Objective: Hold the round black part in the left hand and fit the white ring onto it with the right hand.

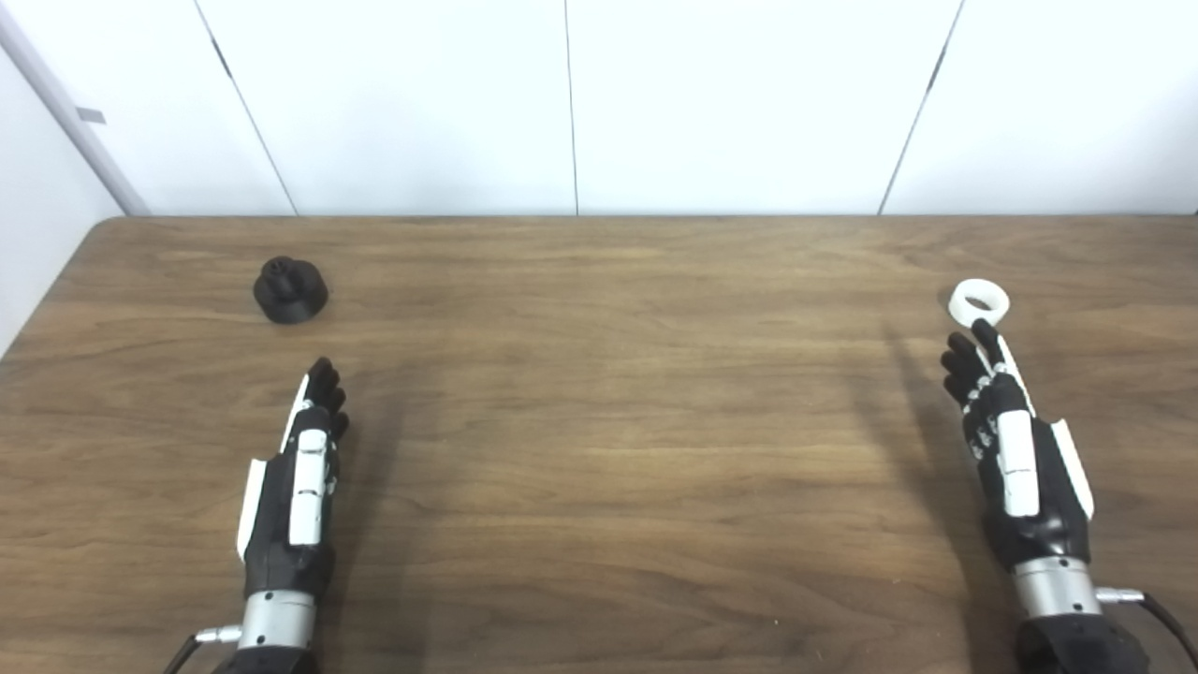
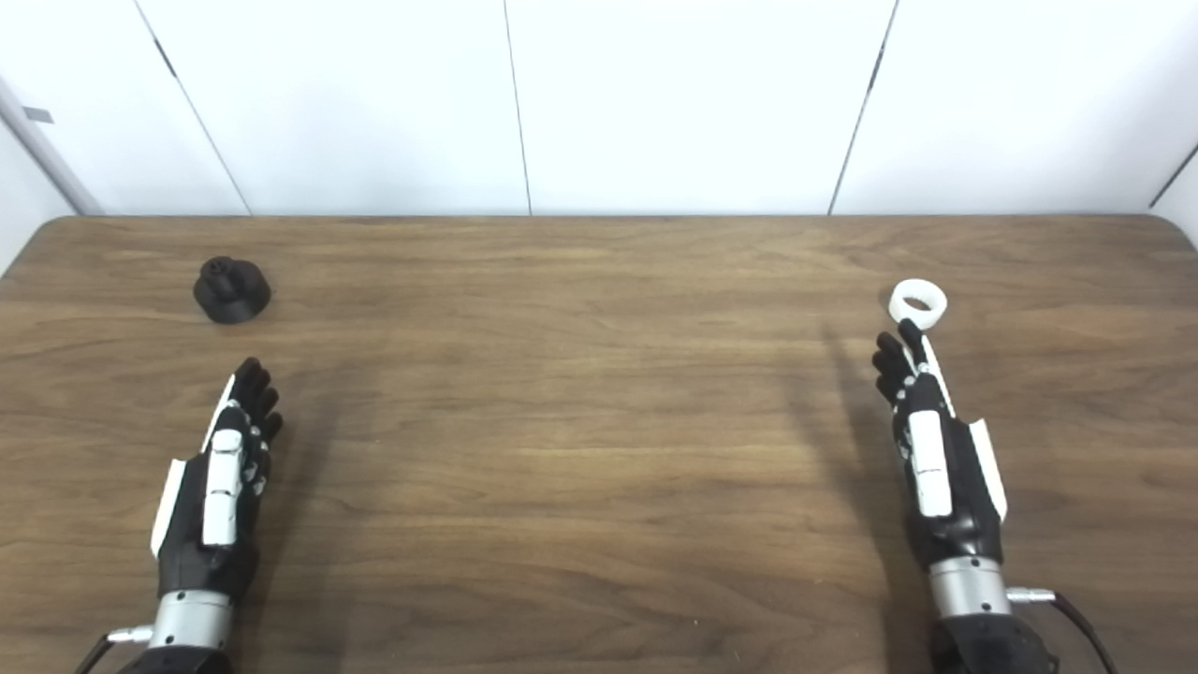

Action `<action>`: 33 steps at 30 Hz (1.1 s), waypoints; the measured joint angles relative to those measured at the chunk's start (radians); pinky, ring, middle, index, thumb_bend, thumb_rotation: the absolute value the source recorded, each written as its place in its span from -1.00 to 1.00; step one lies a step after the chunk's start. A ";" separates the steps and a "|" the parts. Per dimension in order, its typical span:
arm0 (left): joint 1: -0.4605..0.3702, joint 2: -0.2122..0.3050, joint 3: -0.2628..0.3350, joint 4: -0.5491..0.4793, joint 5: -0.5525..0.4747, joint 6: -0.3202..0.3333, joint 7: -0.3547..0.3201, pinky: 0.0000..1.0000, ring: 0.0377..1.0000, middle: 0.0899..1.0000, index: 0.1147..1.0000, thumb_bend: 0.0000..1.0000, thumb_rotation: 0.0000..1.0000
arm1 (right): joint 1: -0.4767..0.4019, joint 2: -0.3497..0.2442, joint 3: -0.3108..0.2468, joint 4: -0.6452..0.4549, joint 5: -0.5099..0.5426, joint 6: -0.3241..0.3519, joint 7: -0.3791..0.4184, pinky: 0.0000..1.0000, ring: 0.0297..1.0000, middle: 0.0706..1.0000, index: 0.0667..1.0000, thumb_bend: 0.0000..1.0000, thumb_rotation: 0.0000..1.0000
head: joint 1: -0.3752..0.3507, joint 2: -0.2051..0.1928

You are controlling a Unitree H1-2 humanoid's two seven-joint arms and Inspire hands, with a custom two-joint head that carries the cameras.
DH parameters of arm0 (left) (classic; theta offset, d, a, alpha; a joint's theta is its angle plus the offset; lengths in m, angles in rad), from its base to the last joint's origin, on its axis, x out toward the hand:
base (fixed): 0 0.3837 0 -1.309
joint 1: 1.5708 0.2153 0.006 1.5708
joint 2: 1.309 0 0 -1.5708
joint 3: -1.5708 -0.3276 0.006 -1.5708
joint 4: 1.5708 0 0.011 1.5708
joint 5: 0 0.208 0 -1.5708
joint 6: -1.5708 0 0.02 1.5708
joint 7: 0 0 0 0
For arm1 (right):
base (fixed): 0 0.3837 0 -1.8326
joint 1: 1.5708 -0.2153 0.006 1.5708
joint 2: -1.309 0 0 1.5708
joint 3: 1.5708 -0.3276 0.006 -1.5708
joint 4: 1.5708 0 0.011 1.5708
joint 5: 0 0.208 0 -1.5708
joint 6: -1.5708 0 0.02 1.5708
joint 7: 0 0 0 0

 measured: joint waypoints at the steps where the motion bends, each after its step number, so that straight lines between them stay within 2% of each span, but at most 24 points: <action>1: 0.000 0.000 0.000 0.000 0.000 0.000 0.000 1.00 1.00 1.00 1.00 -0.11 0.93 | 0.000 0.000 0.000 0.000 0.000 0.000 0.000 0.92 0.88 0.88 0.93 0.01 1.00 | 0.000 0.000; 18: 0.000 0.000 -0.002 0.000 0.006 0.000 0.002 1.00 1.00 1.00 1.00 -0.11 0.98 | 0.000 0.000 0.000 0.000 0.004 0.000 0.000 0.91 0.87 0.86 0.92 -0.01 1.00 | 0.014 0.000; 26: 0.000 -0.002 -0.011 0.000 0.039 0.000 0.012 1.00 1.00 1.00 1.00 -0.17 1.00 | 0.000 -0.009 0.001 0.004 0.018 -0.003 0.007 0.93 0.87 0.87 0.95 0.08 1.00 | 0.113 -0.023; 28: 0.000 -0.003 -0.013 0.000 0.042 0.000 0.013 1.00 1.00 1.00 1.00 -0.18 1.00 | 0.000 -0.013 0.002 0.005 0.029 -0.004 0.009 0.93 0.87 0.87 0.96 0.08 1.00 | 0.117 -0.023; 33: -0.001 -0.008 -0.021 0.002 0.056 -0.008 0.020 1.00 1.00 1.00 1.00 -0.16 1.00 | -0.007 -0.028 0.001 0.025 0.056 -0.034 0.027 0.93 0.88 0.88 0.96 0.02 1.00 | 0.224 -0.066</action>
